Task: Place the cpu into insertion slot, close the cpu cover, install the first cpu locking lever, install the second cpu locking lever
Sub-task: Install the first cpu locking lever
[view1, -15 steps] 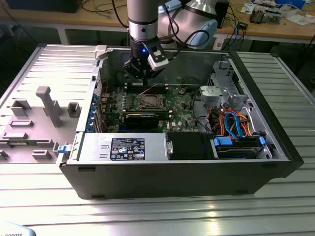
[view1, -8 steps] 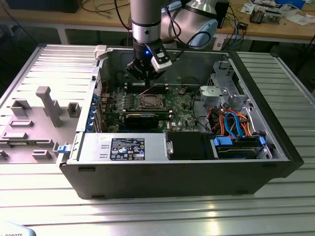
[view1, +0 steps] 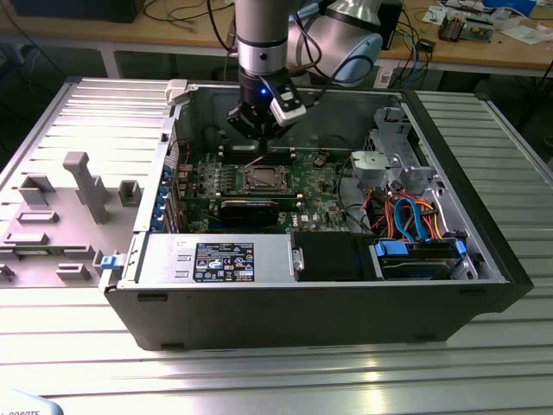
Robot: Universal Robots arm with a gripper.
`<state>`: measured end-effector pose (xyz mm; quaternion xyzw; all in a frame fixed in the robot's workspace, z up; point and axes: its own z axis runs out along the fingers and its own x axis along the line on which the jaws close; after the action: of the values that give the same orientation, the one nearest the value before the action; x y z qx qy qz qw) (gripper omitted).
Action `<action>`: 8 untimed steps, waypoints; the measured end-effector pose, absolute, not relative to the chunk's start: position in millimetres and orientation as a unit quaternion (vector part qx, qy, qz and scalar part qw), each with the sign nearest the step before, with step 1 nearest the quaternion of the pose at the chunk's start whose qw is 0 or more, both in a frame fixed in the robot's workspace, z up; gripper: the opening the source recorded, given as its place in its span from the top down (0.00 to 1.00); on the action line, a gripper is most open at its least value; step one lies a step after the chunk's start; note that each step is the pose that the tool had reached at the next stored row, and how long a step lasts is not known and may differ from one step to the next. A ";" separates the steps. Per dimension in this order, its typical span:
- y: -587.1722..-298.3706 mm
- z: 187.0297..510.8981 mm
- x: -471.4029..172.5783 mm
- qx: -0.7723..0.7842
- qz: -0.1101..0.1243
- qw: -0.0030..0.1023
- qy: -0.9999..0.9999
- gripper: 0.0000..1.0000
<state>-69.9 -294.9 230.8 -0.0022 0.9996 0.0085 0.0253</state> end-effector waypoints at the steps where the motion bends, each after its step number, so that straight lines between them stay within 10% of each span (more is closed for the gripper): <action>1: -294.5 230.4 -69.3 -0.002 0.009 0.025 1.000 0.89; 8: -293.7 226.7 -63.0 -0.002 0.008 0.025 1.000 0.89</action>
<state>-63.0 -293.7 226.7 -0.0022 0.9996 0.0084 0.0252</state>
